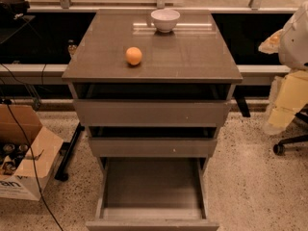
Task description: Place orange into bottom drawer
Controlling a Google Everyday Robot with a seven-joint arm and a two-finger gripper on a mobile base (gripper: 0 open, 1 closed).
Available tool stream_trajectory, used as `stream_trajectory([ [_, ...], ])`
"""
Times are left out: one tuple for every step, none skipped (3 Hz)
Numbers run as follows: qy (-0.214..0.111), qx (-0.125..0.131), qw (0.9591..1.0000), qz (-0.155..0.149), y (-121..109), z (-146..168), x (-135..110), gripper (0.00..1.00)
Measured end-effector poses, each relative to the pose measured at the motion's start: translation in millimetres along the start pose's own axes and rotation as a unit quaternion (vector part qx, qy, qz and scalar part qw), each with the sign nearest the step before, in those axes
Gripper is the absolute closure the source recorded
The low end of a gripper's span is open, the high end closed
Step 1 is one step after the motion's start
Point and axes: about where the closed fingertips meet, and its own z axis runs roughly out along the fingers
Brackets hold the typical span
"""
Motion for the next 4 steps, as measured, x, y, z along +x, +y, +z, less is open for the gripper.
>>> stream_trajectory([
  [0.000, 0.000, 1.0000, 0.000, 0, 0, 0, 0.00],
  [-0.059, 0.009, 0.9982, 0.002, -12, 17, -37, 0.00],
  [-0.133, -0.001, 0.9912, 0.001, -26, 44, -89, 0.00],
  [-0.172, -0.020, 0.9849, -0.004, -40, 70, -126, 0.00],
])
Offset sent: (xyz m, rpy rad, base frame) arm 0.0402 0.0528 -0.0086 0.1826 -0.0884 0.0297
